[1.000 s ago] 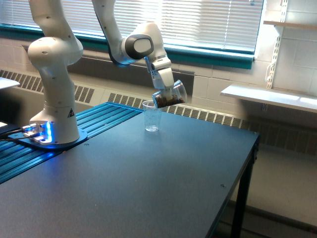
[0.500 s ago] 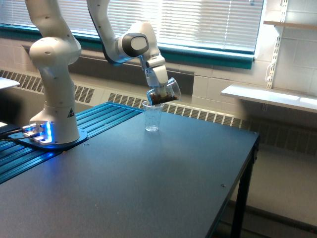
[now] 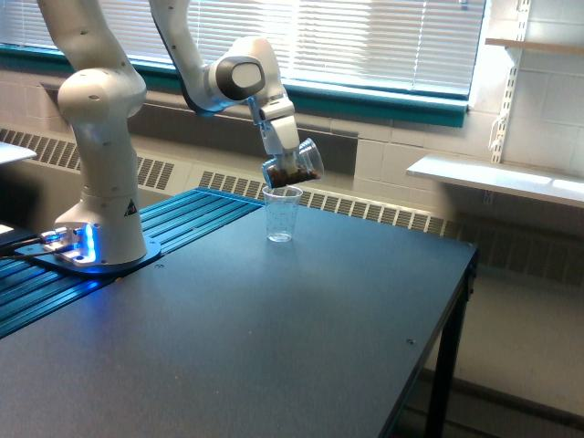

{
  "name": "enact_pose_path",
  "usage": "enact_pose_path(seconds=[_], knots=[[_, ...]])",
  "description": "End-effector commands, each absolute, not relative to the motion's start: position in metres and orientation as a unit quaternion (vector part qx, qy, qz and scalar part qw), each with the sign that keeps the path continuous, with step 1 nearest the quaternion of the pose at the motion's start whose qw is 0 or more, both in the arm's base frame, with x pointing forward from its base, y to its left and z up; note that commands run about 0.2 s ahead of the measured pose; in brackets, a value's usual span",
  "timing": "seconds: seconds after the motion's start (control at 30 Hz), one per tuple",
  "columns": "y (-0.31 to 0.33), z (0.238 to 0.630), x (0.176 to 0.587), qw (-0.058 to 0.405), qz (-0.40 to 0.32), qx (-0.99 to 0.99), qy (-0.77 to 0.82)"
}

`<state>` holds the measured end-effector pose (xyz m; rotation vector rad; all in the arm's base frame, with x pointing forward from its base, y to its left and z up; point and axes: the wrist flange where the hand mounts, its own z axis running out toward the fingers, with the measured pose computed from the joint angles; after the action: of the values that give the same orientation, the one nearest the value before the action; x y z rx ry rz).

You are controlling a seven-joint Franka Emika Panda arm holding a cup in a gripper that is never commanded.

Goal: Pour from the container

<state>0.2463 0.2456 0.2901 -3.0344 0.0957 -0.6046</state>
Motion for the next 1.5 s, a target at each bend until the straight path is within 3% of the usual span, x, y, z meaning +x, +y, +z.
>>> enact_pose_path(seconds=[0.03,1.5], knots=[[0.241,0.287,0.227,0.017,-0.188,-0.982,0.019],[0.236,0.333,0.211,0.022,-0.147,-0.988,0.032]])
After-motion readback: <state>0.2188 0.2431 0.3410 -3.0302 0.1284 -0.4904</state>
